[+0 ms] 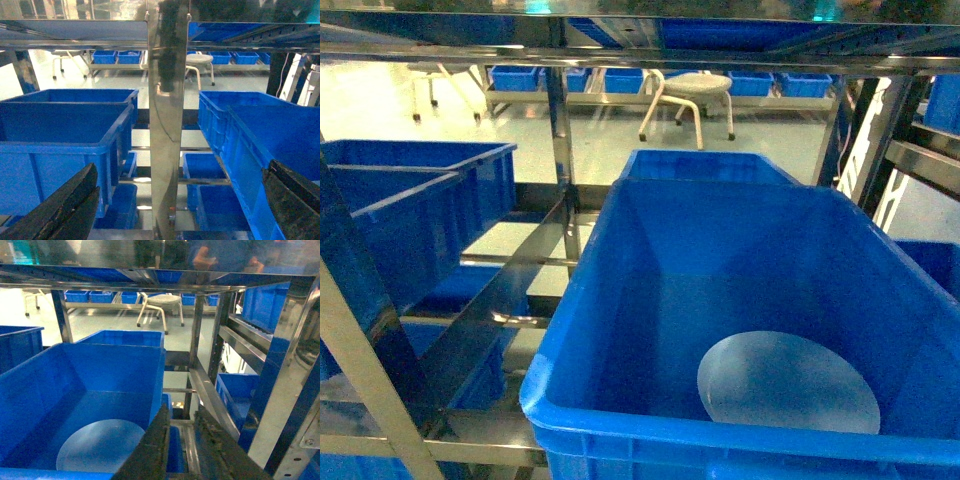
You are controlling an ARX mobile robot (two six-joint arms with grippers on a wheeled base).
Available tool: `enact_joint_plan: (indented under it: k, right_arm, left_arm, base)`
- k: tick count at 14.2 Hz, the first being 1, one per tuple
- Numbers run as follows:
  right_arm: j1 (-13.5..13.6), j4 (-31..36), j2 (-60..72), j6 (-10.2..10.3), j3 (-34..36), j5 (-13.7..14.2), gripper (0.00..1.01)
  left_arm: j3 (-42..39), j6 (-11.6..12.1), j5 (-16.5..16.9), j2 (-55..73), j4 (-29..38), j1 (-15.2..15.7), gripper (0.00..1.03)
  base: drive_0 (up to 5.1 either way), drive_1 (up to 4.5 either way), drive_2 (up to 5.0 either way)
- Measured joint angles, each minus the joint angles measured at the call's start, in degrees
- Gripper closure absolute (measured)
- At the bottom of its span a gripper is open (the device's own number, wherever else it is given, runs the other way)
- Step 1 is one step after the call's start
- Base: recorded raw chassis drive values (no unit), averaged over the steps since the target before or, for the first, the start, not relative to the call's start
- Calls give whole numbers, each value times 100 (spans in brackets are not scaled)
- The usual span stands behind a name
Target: Place blue tray on left shelf second layer neatly
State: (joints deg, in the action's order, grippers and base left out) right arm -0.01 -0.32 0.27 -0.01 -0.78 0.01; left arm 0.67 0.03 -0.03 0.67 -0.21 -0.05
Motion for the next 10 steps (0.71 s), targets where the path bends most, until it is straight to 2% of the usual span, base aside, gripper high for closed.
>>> enact_joint_plan:
  k: [3, 7, 10]
  right_arm:
    - [0, 2, 0, 0, 0, 0, 45]
    - [0, 2, 0, 2, 0, 0, 1]
    - [0, 2, 0, 2, 0, 0, 3]
  left_arm:
    - [0, 0, 0, 0, -2, 0, 5]
    - [0, 0, 0, 0, -2, 0, 5]
    - [0, 0, 2, 0, -2, 0, 5]
  base:
    - [0, 0, 0]
    - [0, 0, 0]
    - [0, 0, 0]
